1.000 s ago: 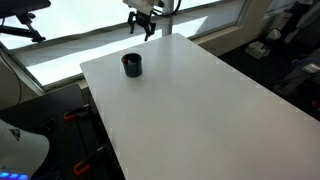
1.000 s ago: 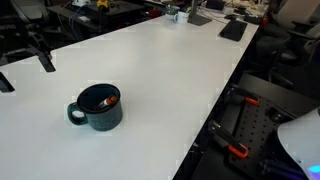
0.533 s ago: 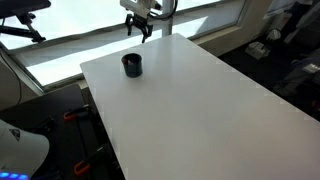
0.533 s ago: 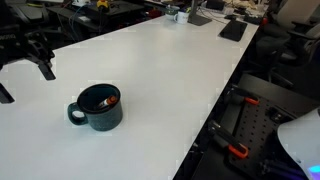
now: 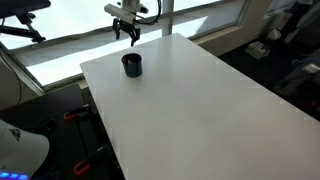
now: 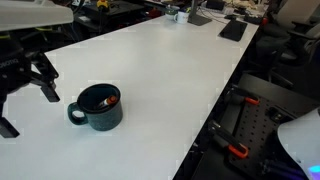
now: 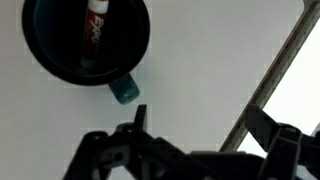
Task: Place the marker on the table to the right of the mug
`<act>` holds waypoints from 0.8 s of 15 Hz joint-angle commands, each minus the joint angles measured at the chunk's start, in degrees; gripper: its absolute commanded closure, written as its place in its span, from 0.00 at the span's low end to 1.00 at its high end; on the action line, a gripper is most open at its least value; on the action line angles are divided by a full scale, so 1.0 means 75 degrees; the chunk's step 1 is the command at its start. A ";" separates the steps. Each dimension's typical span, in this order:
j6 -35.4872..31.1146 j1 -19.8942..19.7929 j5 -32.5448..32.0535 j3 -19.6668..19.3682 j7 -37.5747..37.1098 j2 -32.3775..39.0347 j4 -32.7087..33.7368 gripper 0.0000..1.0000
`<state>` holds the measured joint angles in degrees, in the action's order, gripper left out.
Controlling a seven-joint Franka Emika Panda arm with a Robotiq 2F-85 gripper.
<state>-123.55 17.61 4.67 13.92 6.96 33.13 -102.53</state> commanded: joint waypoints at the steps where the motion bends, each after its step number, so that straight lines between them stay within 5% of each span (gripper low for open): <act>1: -0.1041 -0.0141 0.0143 0.0085 -0.0313 -0.1221 -0.1802 0.00; 7: -0.2814 -0.0685 0.0948 0.0135 -0.0389 -0.2547 -0.3447 0.00; 12: -0.2681 -0.1076 0.1941 0.0251 0.0230 -0.3120 -0.3991 0.00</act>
<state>-143.48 11.36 14.39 14.42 5.49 13.23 -128.78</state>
